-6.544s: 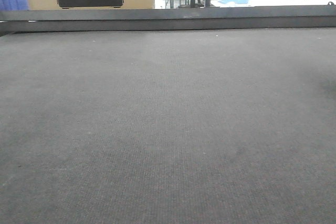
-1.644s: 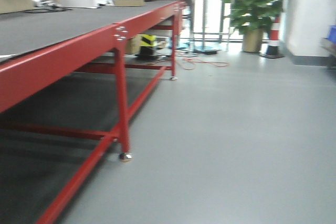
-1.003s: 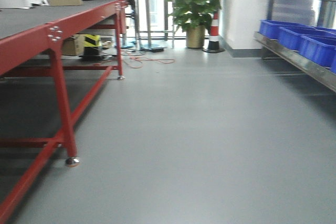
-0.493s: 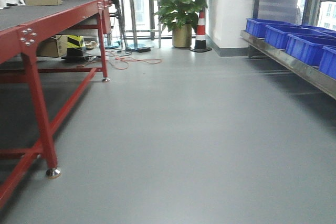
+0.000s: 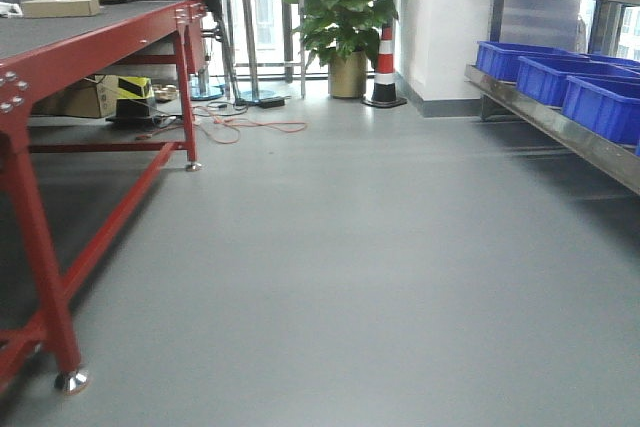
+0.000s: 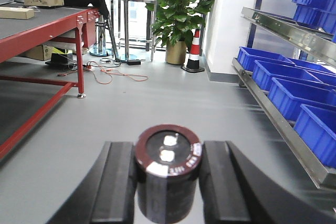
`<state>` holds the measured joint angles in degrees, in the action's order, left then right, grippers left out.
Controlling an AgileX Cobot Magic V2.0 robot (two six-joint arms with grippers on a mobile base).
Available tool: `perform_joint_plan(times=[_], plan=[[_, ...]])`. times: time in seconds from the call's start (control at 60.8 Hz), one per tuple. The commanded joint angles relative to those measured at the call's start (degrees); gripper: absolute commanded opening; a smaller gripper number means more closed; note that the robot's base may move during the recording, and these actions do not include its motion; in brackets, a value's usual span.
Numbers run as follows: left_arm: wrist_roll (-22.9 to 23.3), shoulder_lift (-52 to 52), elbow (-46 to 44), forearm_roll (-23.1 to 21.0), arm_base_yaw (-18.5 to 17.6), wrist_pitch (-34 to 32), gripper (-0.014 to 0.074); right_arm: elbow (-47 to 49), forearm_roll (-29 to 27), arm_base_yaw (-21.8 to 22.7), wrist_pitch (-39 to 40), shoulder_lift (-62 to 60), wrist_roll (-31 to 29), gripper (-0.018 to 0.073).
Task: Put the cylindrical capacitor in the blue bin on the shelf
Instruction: 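Drive the base away from the table holding both objects, then drive the base up to the shelf of blue bins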
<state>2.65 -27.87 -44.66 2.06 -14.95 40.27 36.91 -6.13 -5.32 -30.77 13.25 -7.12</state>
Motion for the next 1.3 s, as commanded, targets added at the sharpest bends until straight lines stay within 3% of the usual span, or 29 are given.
perform_joint_plan(times=[0.0,1.282], plan=[[-0.2,0.2,0.1,-0.3,-0.3,-1.2,-0.0111,0.1,0.0,0.0,1.6,-0.2,-0.4,-0.0111],[-0.2,0.2,0.1,-0.3,-0.3,-1.2,-0.0111,0.1,0.0,0.0,1.7,-0.2,-0.4,-0.0111]])
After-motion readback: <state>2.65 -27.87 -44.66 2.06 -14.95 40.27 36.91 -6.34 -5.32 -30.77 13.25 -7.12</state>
